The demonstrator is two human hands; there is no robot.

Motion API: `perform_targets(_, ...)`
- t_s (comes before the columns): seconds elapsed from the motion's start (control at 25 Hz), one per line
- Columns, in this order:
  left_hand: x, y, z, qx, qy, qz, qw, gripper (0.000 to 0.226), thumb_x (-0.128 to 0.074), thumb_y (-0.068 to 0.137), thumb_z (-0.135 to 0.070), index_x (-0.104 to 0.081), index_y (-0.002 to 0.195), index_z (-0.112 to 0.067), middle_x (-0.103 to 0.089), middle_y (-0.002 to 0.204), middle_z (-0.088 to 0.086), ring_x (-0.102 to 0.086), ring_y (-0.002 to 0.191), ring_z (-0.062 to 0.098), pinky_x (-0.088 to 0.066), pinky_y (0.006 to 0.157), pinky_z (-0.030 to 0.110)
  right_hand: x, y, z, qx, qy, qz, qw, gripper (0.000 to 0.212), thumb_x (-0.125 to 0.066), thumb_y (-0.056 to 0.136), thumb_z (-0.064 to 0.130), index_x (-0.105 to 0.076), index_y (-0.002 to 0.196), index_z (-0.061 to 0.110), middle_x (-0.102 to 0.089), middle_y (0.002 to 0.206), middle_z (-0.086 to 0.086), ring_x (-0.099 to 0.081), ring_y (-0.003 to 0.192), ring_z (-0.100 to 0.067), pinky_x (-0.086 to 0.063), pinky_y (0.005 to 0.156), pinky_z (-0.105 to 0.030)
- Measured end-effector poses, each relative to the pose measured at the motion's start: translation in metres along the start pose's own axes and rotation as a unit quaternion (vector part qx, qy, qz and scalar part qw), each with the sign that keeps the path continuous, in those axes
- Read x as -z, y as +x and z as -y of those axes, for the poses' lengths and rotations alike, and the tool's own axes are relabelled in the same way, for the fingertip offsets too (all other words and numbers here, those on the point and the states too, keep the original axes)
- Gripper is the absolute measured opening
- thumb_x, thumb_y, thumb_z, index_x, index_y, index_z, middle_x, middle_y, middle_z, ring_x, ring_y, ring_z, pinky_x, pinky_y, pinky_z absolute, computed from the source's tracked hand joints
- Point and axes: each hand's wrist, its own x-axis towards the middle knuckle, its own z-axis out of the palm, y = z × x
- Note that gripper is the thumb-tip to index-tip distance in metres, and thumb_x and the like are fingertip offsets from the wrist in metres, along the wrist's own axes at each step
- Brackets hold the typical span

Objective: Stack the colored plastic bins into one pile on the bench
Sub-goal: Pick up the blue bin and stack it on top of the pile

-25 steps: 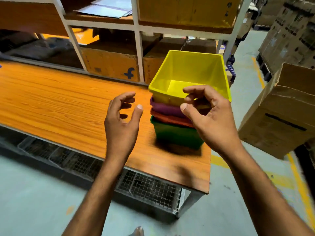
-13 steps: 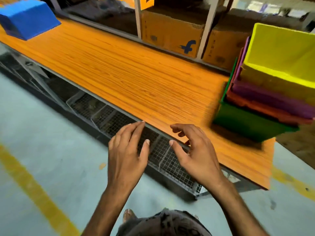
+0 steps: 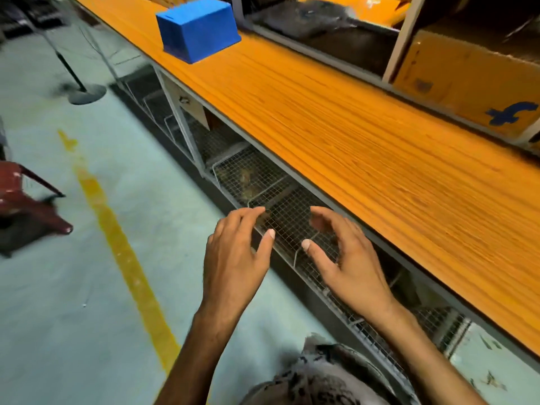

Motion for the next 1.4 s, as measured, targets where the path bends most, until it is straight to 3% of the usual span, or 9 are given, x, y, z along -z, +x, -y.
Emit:
perform_targets(0.24,0.006,0.108,0.066,0.028,-0.017,-0.031,0.999,0.040,-0.062,0.096,-0.041,-0.058,0.135,-0.034,-0.058,0.132,-0.013,-0.053,0.122,0.013,-0.049,0.099,0.039,-0.059,0.127,0.004,0.022,0.008,0.012,1.000,0.051,-0.065,0.096,0.041,-0.047,0.144,0.037,-0.058,0.128,0.019,-0.054,0.119,-0.001,-0.050,0.100,-0.037)
perform_targets(0.64,0.027,0.303,0.165,0.069,-0.058,-0.061,0.994,0.036,-0.062,0.097,-0.042,-0.058,0.132,-0.038,-0.056,0.131,-0.019,-0.053,0.123,0.006,-0.048,0.095,0.029,-0.143,0.361,0.033,0.050,0.018,0.033,0.998,0.044,-0.063,0.097,0.043,-0.052,0.139,0.039,-0.056,0.130,0.022,-0.055,0.118,0.000,-0.054,0.094,-0.035)
perform_targets(0.92,0.036,0.446,0.286,0.036,-0.081,-0.031,0.996,0.035,-0.062,0.096,-0.041,-0.059,0.131,-0.037,-0.055,0.130,-0.021,-0.052,0.124,0.003,-0.044,0.094,0.022,-0.246,0.493,0.062,0.025,0.046,-0.005,0.999,0.041,-0.065,0.096,0.039,-0.056,0.135,0.037,-0.059,0.127,0.021,-0.057,0.118,0.002,-0.055,0.096,-0.036)
perform_targets(1.24,0.094,0.610,0.422,-0.004,-0.084,-0.012,0.996,0.034,-0.064,0.095,-0.038,-0.061,0.128,-0.035,-0.056,0.127,-0.019,-0.053,0.122,0.005,-0.048,0.095,0.025,-0.364,0.633,0.137,-0.008,0.057,-0.043,0.997,0.038,-0.068,0.096,0.036,-0.060,0.132,0.035,-0.060,0.122,0.024,-0.056,0.116,0.008,-0.051,0.096,-0.025)
perform_targets(1.4,0.090,0.683,0.465,-0.006,-0.121,0.013,0.993,0.034,-0.065,0.095,-0.039,-0.060,0.128,-0.036,-0.055,0.126,-0.021,-0.054,0.120,0.004,-0.054,0.088,0.030,-0.397,0.700,0.146,-0.018,0.050,-0.047,0.998,0.037,-0.068,0.096,0.035,-0.059,0.132,0.037,-0.057,0.121,0.030,-0.056,0.115,0.005,-0.053,0.092,-0.027)
